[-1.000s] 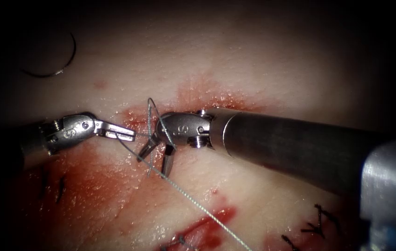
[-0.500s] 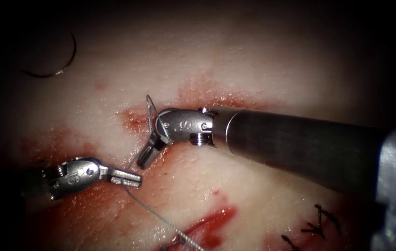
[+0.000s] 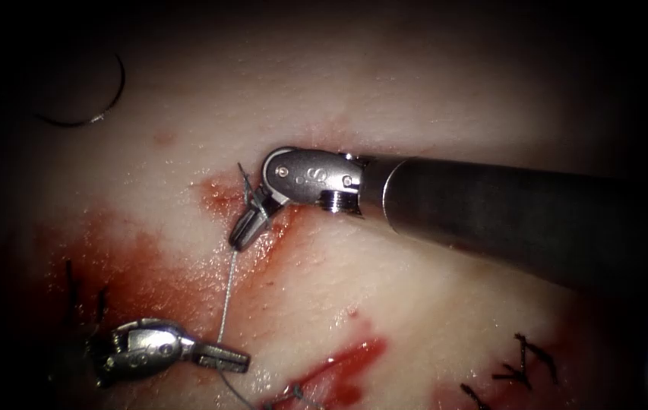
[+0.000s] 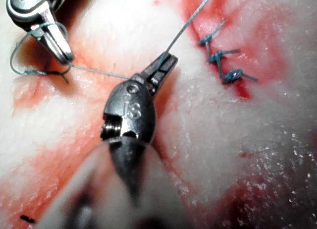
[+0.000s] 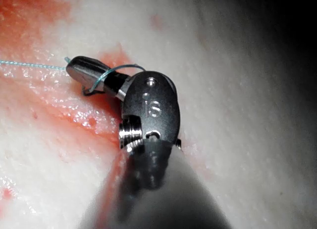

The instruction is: Wound Closure

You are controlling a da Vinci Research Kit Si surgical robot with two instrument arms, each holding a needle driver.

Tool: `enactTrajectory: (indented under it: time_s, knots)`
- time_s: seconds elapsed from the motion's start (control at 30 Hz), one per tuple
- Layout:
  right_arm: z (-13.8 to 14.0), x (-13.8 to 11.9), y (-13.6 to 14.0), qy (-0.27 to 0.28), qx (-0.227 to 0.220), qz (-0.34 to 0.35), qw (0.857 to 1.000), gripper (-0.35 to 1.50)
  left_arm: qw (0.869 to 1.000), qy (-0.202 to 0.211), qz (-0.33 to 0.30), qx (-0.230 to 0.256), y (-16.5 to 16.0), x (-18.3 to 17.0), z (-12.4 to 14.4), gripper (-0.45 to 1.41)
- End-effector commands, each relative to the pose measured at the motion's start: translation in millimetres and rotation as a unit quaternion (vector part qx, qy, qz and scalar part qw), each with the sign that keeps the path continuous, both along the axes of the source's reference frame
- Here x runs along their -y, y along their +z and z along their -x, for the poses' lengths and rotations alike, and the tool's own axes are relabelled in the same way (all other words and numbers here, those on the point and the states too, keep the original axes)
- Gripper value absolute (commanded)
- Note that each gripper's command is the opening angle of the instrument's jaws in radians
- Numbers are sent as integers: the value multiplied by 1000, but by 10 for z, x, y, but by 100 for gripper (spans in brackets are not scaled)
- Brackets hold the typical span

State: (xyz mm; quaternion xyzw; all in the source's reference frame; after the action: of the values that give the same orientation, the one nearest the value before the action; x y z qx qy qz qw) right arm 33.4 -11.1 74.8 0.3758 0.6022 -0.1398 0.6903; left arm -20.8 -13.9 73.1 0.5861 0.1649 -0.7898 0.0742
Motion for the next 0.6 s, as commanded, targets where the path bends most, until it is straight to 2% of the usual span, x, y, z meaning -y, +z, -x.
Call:
enactTrajectory:
  time_s: [0.03,0.13,0.2,0.27,0.3,0.6]
  knots:
    - [-8,-13,8,10,3,2,1000,-35,1000,3,-1,4,1,0,8,-45]
    - [-5,-25,15,29,10,3,1000,-35,1000,13,-3,7,-15,14,16,-45]
    - [-2,-38,23,44,17,5,999,-35,1000,22,-4,13,-38,33,21,-45]
    - [-1,-41,25,48,20,6,999,-35,1000,24,-5,15,-44,38,23,-45]
    - [0,-47,31,54,25,6,998,-35,999,31,-4,21,-59,53,26,-45]
    - [-2,-59,43,70,35,12,997,-35,999,45,1,27,-84,81,30,-45]
